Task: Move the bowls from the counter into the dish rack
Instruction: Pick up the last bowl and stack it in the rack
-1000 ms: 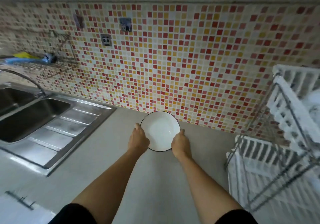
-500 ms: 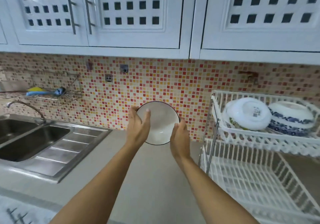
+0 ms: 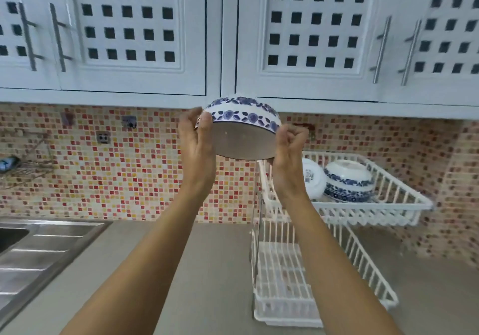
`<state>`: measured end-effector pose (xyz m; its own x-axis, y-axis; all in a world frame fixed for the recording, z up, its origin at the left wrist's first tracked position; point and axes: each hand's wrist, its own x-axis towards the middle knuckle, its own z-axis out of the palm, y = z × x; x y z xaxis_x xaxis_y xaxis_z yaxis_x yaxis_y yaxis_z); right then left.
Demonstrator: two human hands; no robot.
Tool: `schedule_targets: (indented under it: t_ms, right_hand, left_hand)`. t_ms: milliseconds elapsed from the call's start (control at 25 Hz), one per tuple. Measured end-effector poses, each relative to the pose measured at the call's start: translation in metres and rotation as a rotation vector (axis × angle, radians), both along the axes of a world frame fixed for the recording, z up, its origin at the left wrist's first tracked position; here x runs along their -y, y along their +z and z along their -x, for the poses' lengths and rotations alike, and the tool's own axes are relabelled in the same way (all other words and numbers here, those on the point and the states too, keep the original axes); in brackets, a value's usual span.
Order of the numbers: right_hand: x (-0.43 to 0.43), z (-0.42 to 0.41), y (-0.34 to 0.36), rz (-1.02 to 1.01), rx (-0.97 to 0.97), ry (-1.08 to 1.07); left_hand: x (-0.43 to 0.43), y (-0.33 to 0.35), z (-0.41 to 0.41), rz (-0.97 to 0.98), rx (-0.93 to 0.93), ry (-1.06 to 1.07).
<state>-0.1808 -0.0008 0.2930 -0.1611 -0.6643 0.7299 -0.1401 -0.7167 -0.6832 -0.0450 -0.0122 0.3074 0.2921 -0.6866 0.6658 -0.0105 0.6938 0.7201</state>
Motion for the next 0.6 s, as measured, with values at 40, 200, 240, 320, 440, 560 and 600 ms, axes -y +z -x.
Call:
schedule_targets:
  t_ms: [40, 200, 240, 320, 440, 560, 600]
  right_hand:
    - [0.001, 0.024, 0.003, 0.004, -0.033, 0.011]
    - [0.006, 0.127, -0.002, 0.024, -0.178, 0.073]
    - [0.006, 0.153, -0.005, 0.003, -0.230, 0.080]
    - [0.008, 0.202, -0.010, -0.073, -0.298, 0.051]
    - [0.018, 0.270, -0.013, -0.143, -0.386, -0.013]
    - [0.031, 0.314, -0.006, -0.215, -0.499, -0.077]
    - [0.037, 0.328, -0.006, -0.238, -0.556, -0.115]
  left_hand:
    - [0.003, 0.002, 0.014, -0.005, 0.020, -0.064]
    - [0.017, 0.001, 0.071, -0.042, 0.300, -0.150]
    - [0.020, 0.002, 0.088, -0.043, 0.355, -0.192]
    - [0.030, 0.005, 0.123, -0.068, 0.439, -0.295]
    - [0.050, 0.004, 0.173, -0.133, 0.574, -0.316]
    - [0.065, -0.002, 0.217, -0.191, 0.571, -0.359]
    - [0.072, -0.006, 0.231, -0.212, 0.561, -0.363]
